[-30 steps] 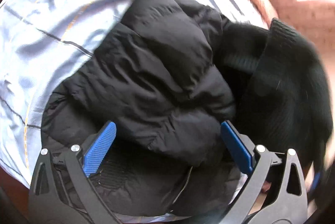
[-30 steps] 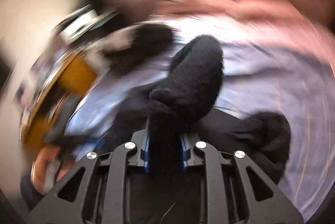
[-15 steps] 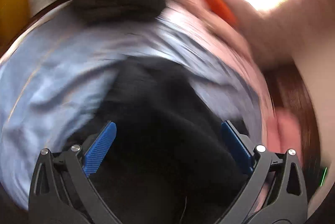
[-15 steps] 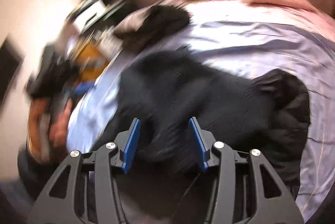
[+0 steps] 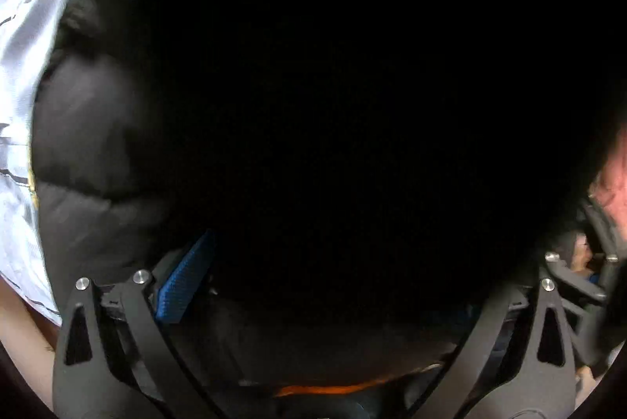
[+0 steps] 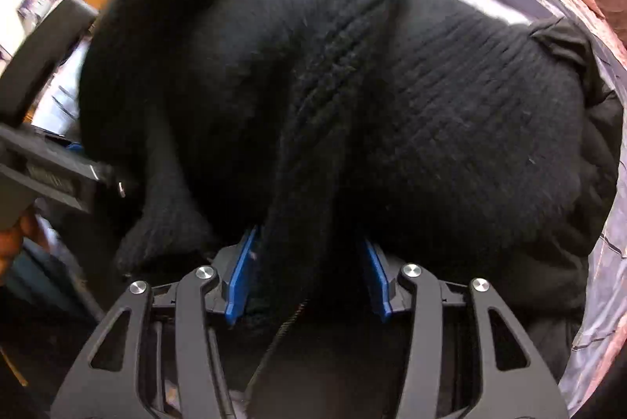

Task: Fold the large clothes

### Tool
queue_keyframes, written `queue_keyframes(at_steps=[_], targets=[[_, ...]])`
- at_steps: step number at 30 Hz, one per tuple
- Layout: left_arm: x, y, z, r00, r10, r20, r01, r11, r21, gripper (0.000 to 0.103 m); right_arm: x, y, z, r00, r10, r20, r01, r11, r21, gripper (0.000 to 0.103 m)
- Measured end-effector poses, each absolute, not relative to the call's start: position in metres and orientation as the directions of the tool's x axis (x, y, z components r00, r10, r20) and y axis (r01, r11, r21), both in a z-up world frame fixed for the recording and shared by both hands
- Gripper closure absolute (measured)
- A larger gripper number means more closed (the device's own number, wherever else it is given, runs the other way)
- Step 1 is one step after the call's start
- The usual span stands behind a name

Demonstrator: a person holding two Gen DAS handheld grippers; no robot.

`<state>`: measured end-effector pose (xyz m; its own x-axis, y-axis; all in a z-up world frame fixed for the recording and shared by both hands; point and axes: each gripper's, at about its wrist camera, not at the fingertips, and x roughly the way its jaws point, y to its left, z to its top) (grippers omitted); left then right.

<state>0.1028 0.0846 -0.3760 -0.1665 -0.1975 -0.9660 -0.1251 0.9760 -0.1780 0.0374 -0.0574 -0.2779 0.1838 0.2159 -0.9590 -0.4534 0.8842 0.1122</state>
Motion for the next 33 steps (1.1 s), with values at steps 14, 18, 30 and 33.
queue_keyframes(at_steps=[14, 18, 30, 33], targets=[[0.082, 0.065, -0.201, 0.498, -0.362, -0.788, 0.121, 0.929, -0.350, 0.004, 0.057, -0.098, -0.269, 0.126, 0.224, -0.966, -0.323, 0.930, 0.173, 0.022], [0.089, 0.030, -0.228, 0.308, -0.351, -0.884, 0.205, 0.932, -0.299, 0.004, 0.065, -0.109, -0.244, 0.161, 0.260, -0.952, -0.292, 0.934, 0.205, 0.022], [0.094, -0.014, -0.352, -0.105, -0.114, -0.988, 0.192, 0.972, -0.132, 0.004, 0.099, -0.141, -0.230, 0.380, 0.352, -0.855, -0.168, 0.935, 0.311, 0.049], [0.089, -0.020, -0.345, -0.074, -0.096, -0.993, 0.215, 0.970, -0.110, 0.004, 0.091, -0.130, -0.256, 0.372, 0.286, -0.883, -0.162, 0.957, 0.241, 0.050]])
